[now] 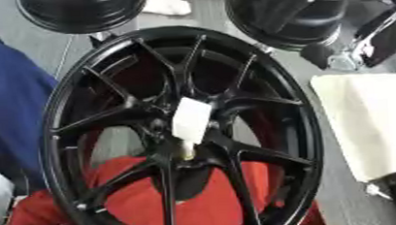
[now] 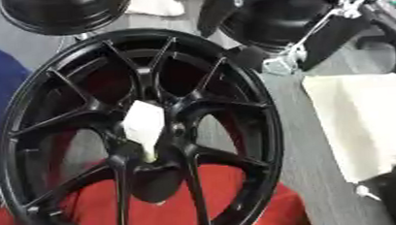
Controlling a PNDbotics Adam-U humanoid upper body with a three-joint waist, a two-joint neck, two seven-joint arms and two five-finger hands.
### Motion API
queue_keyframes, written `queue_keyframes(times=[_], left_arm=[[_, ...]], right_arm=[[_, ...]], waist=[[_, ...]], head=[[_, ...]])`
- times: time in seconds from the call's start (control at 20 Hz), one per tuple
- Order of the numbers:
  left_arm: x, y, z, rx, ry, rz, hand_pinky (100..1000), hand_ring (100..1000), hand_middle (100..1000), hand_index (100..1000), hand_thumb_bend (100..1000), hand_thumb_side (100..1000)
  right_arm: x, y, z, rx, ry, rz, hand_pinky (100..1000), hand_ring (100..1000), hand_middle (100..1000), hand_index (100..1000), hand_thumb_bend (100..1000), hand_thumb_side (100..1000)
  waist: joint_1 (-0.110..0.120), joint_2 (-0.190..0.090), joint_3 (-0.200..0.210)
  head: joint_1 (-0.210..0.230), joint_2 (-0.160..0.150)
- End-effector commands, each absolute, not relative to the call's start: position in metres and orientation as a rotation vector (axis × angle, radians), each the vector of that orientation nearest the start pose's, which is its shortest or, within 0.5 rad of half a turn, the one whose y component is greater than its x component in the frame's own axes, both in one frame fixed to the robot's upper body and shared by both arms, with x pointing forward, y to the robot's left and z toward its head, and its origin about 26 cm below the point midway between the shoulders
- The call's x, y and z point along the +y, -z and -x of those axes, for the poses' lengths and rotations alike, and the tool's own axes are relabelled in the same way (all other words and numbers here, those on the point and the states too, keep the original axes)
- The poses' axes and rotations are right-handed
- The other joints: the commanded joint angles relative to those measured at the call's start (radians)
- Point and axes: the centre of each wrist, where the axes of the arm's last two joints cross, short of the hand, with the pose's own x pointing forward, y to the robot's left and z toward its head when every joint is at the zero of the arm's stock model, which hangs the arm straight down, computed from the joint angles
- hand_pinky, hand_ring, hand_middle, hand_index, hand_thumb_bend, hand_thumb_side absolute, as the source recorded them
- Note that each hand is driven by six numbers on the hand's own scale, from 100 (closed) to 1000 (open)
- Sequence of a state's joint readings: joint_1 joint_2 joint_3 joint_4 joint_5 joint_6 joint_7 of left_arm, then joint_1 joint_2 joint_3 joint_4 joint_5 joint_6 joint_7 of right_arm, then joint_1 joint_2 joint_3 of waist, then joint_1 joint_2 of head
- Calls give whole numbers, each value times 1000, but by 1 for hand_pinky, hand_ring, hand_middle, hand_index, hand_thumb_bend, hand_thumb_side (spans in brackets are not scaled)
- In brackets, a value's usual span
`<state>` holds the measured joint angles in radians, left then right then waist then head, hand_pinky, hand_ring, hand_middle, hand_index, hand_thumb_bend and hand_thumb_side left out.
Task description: Pull the pin out of the wheel hub.
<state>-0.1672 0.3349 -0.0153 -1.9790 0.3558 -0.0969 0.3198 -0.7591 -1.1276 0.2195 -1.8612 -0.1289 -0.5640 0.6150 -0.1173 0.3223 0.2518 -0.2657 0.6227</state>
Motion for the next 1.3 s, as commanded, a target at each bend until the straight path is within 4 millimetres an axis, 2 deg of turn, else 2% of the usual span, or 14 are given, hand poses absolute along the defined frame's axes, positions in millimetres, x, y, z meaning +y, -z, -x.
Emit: queue_keyframes(times=[0.05,0.35,0.6,0.75,1.0,1.3], left_arm=[[273,-169,-286,-2212,-167,35,685,774,641,753,131,696],[272,-170,-287,-2212,-171,49,685,773,640,752,133,698],[272,-171,-287,-2212,-175,59,685,773,639,752,133,698],[271,-171,-288,-2210,-176,64,685,773,638,751,133,699],[271,-171,-288,-2208,-176,67,684,772,637,751,133,698],[270,-171,-288,-2207,-175,68,684,772,637,751,133,698]], right_arm=[[-296,-378,-310,1877,2452,-306,842,806,764,823,100,283],[-274,-366,-322,1775,2503,-203,864,829,801,875,100,310],[-258,-356,-327,1705,2486,-146,877,842,814,886,100,285],[-250,-354,-330,1687,2464,-126,883,851,817,889,106,230],[-243,-347,-336,1619,2460,-130,901,872,835,895,184,115],[-243,-343,-340,1585,2459,-138,901,872,835,895,184,115]], waist=[[1,-23,9],[-10,-13,38],[-16,-9,50],[-16,-10,53],[-12,-10,54],[-12,-10,53]], head=[[-7,4],[-13,16],[-21,19],[-20,21],[-18,29],[-18,31]])
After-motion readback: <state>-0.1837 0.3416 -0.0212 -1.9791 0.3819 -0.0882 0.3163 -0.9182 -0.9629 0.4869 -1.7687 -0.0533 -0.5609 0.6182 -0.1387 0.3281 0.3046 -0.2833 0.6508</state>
